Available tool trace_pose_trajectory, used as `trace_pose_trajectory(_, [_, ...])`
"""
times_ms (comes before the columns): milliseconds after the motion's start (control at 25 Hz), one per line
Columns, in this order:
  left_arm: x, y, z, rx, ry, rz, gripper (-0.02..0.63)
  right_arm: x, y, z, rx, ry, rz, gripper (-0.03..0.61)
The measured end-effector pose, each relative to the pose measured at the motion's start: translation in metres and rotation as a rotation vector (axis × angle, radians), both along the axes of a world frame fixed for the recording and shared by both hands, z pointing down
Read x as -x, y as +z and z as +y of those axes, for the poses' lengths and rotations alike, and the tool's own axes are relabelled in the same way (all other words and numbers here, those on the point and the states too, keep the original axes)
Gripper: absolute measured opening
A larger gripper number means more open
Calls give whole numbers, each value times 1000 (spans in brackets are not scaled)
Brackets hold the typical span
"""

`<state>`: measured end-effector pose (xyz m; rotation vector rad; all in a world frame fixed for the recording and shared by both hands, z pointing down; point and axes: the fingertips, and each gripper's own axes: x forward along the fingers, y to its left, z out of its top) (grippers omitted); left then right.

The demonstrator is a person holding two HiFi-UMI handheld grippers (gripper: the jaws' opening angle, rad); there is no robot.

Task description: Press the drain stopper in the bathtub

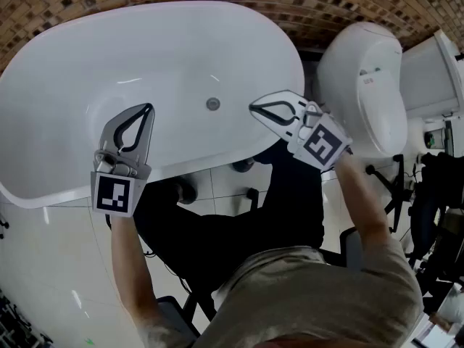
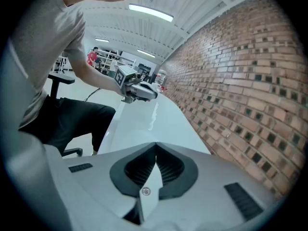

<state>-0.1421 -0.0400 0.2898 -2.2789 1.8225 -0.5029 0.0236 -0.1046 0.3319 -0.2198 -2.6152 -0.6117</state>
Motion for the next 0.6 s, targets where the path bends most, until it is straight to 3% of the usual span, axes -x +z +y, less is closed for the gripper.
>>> trace_pose_trajectory(320, [28, 78, -70, 85, 70, -46, 11, 82, 114, -55, 49, -51, 260, 2])
trace_pose_trajectory(600, [34, 131, -115, 90, 115, -126, 11, 107, 255, -107, 98, -37, 581, 2])
